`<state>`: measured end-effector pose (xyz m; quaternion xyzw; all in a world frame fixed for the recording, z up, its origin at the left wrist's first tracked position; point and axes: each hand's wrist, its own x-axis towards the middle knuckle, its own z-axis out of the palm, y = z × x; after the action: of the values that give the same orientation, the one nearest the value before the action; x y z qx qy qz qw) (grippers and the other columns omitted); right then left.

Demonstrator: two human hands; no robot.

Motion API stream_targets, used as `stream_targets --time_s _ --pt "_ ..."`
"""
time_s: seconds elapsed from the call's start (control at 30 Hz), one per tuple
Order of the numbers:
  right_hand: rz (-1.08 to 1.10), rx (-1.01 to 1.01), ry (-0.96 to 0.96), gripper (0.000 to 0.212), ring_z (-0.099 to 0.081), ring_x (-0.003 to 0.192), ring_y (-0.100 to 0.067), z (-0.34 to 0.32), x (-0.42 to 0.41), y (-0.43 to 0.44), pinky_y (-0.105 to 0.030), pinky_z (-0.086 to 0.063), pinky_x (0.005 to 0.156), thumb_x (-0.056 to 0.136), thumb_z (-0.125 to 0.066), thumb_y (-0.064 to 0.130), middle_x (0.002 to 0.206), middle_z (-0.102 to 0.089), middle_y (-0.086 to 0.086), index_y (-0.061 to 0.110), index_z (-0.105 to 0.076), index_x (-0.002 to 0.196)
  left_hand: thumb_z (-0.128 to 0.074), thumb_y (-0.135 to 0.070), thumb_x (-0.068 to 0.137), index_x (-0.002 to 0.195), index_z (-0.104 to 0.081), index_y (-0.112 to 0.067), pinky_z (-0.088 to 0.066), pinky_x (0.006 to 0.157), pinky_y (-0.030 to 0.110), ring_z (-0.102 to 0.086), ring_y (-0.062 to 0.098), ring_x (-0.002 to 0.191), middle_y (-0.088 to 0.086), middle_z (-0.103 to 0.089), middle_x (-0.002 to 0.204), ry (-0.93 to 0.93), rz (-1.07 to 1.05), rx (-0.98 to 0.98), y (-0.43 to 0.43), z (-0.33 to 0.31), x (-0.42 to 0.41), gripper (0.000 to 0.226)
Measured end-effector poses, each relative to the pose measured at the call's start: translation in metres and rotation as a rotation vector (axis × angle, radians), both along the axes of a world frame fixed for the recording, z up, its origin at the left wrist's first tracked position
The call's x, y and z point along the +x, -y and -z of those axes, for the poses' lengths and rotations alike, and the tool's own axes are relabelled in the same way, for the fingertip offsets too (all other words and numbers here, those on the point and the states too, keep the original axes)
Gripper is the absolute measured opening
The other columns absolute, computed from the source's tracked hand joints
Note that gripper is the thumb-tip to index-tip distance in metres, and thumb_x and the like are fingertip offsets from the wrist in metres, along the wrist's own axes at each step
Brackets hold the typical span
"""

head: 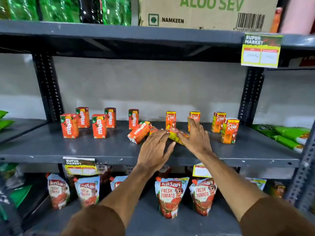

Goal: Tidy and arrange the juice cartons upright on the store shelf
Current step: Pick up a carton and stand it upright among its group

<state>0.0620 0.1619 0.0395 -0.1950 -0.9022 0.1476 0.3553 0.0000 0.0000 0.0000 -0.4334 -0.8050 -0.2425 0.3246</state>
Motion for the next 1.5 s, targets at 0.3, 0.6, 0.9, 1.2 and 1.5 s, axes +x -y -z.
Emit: stream_targets --time_s 0.3,0.6,0.9,1.2,1.5 --pt "-0.186 -0.223 0.12 0.061 -0.05 0.125 -0.029 0.026 -0.014 -0.021 -0.047 -0.039 0.108 0.086 -0.068 0.036 0.129 -0.055 -0.011 0.013 -0.049 0.138 -0.033 -0.037 0.098 0.114 -0.067 -0.016 -0.052 0.082 0.028 -0.065 0.012 0.102 0.0 -0.069 0.115 -0.085 -0.179 -0.066 -0.008 0.031 0.009 0.043" --pt "-0.154 -0.197 -0.184 0.057 -0.061 0.105 -0.019 0.015 0.017 -0.002 -0.03 -0.049 0.085 0.073 -0.078 0.044 0.115 -0.061 -0.002 0.02 -0.051 0.116 -0.032 -0.035 0.095 0.121 -0.064 -0.018 -0.049 0.087 0.027 -0.06 0.009 0.111 -0.003 -0.066 0.122 -0.023 -0.248 -0.113 -0.01 0.026 0.017 0.044" --pt "-0.131 -0.153 -0.691 0.063 -0.06 0.089 -0.007 -0.018 0.077 0.052 -0.027 -0.058 0.07 0.067 -0.074 0.056 0.102 -0.049 0.011 0.029 -0.034 0.107 -0.044 -0.033 0.091 0.112 -0.069 -0.016 -0.052 0.082 0.028 -0.066 0.012 0.101 -0.002 -0.07 0.113 -0.044 -0.293 -0.061 -0.012 0.029 0.022 0.037" --pt "-0.103 -0.169 -0.673 0.061 -0.067 0.09 -0.018 -0.015 0.083 0.051 -0.041 -0.062 0.07 0.069 -0.075 0.055 0.105 -0.059 0.0 0.029 -0.031 0.102 -0.045 -0.034 0.091 0.114 -0.068 -0.019 -0.052 0.08 0.03 -0.066 0.012 0.101 -0.003 -0.07 0.114 0.011 -0.329 -0.095 -0.013 0.029 0.025 0.036" --pt "0.039 -0.223 -0.409 0.063 -0.063 0.085 -0.019 0.011 0.051 -0.013 -0.037 -0.057 0.075 0.065 -0.08 0.048 0.098 -0.056 0.0 0.019 -0.037 0.103 -0.035 -0.036 0.091 0.115 -0.068 -0.018 -0.051 0.086 0.031 -0.065 0.014 0.104 -0.001 -0.069 0.116 0.031 -0.302 -0.062 -0.015 0.029 0.022 0.045"
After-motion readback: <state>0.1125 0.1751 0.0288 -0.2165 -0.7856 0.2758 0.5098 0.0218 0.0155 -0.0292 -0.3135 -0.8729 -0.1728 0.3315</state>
